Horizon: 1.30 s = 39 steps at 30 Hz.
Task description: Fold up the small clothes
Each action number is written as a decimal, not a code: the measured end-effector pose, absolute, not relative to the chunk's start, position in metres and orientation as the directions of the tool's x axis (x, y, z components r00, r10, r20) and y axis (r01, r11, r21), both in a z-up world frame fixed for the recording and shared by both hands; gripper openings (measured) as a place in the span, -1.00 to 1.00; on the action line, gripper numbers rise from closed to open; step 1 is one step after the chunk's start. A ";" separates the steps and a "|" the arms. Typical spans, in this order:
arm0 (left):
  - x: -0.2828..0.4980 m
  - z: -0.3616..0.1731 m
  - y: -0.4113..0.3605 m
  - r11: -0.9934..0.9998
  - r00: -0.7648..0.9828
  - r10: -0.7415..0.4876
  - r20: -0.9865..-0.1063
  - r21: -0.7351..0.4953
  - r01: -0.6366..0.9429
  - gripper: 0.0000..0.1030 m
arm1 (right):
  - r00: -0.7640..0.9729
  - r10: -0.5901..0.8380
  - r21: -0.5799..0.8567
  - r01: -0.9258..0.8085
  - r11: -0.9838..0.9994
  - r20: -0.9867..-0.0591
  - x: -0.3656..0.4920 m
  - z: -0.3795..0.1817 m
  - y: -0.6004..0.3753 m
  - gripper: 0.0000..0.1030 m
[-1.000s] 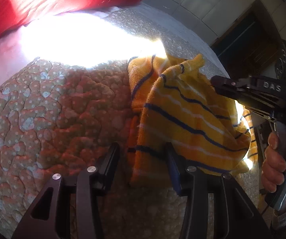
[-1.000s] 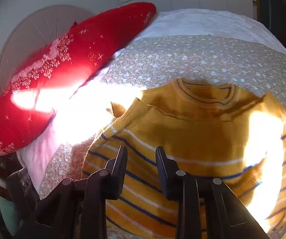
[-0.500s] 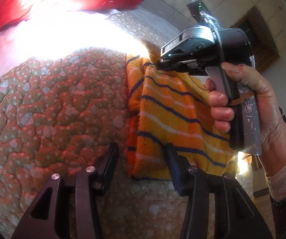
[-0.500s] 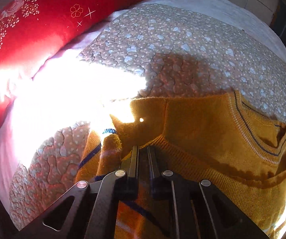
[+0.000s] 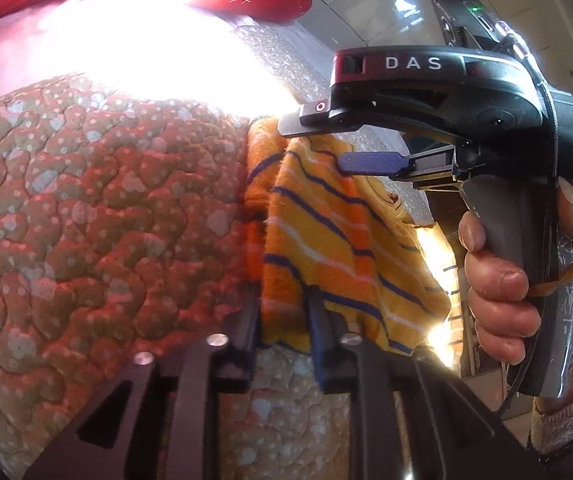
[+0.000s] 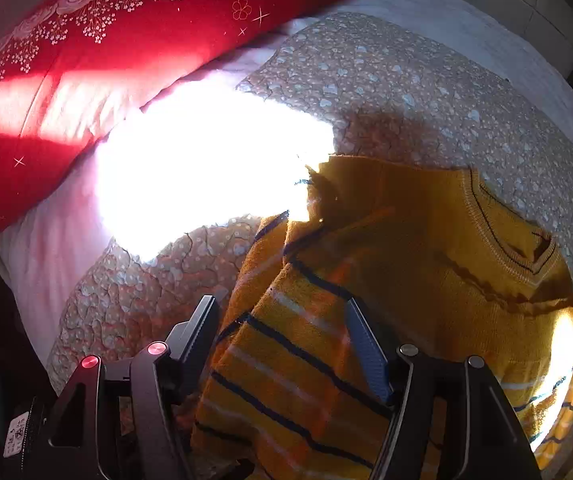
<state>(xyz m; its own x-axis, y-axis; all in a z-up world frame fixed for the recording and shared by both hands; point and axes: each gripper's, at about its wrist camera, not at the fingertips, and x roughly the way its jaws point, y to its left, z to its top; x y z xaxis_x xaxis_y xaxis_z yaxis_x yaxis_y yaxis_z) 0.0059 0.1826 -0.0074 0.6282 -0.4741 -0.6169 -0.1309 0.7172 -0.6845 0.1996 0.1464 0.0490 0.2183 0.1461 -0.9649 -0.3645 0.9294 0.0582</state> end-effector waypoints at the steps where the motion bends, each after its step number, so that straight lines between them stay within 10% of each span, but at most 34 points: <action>1: 0.002 -0.008 0.185 0.699 0.631 -0.486 -0.605 -0.703 -0.135 -0.71 | 0.200 0.138 0.056 -0.367 0.929 -0.970 0.202 0.044 0.152 0.36; 12: -0.010 -0.010 0.187 0.680 0.637 -0.487 -0.598 -0.717 -0.154 -0.71 | 0.218 -0.110 -0.205 -0.480 0.853 -0.970 0.190 0.002 0.204 0.44; 21: -0.012 0.000 0.175 0.747 0.627 -0.422 -0.655 -0.643 -0.170 -0.52 | 0.196 -0.053 -0.144 -0.486 0.862 -0.979 0.198 -0.001 0.182 0.44; 33: -0.054 0.040 0.167 0.800 0.669 -0.357 -0.652 -0.583 -0.140 -0.13 | 0.359 0.388 0.288 -0.303 0.909 -0.849 0.164 0.094 0.008 0.19; 39: -0.053 0.042 0.145 0.826 0.647 -0.348 -0.679 -0.548 -0.130 -0.11 | 0.412 0.159 0.187 0.029 0.982 -0.897 0.174 0.033 -0.137 -0.14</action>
